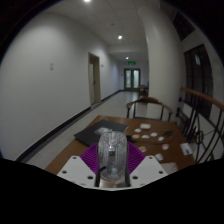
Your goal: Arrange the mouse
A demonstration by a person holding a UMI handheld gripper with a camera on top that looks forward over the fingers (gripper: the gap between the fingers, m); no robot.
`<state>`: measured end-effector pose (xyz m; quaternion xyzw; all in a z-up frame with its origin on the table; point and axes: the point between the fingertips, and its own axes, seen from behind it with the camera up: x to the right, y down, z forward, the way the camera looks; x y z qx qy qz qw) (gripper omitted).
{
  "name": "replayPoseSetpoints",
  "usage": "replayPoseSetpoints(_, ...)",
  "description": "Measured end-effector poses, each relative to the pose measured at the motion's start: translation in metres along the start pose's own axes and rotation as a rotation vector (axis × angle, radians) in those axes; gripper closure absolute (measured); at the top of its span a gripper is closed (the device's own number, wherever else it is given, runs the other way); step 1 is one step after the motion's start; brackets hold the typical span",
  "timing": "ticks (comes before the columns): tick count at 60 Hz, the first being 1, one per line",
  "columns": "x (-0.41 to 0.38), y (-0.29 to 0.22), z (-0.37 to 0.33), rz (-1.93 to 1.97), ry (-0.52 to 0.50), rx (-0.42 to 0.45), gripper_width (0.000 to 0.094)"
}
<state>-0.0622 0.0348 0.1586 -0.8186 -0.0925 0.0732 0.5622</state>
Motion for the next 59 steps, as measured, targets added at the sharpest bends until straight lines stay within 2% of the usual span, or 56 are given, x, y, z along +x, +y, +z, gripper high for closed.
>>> replayPoseSetpoints(6,0.073,-0.002,-0.035,-0.009,0.121,0.029,0.0603)
replayPoseSetpoints(11,0.126,0.050,-0.034,0.064,0.199,-0.059,0.0605)
replayPoseSetpoints(17,0.147,0.120,-0.020,0.123,0.219,-0.189,0.0603)
replayPoseSetpoints(29,0.146,0.179,0.000,0.117,0.217,-0.304,0.0602)
replayPoseSetpoints(37,0.149,0.183,0.002,0.092,0.225,-0.330,0.0490)
replayPoseSetpoints(42,0.149,0.184,-0.002,0.092,0.221,-0.364,0.0389)
replayPoseSetpoints(43,0.149,0.184,-0.004,0.091,0.219,-0.372,0.0334)
replayPoseSetpoints(44,0.149,0.184,-0.006,0.089,0.216,-0.379,0.0325)
replayPoseSetpoints(48,0.149,0.178,-0.020,0.079,0.193,-0.370,0.0061)
replayPoseSetpoints(59,0.154,0.166,-0.080,0.091,0.124,-0.328,0.0088)
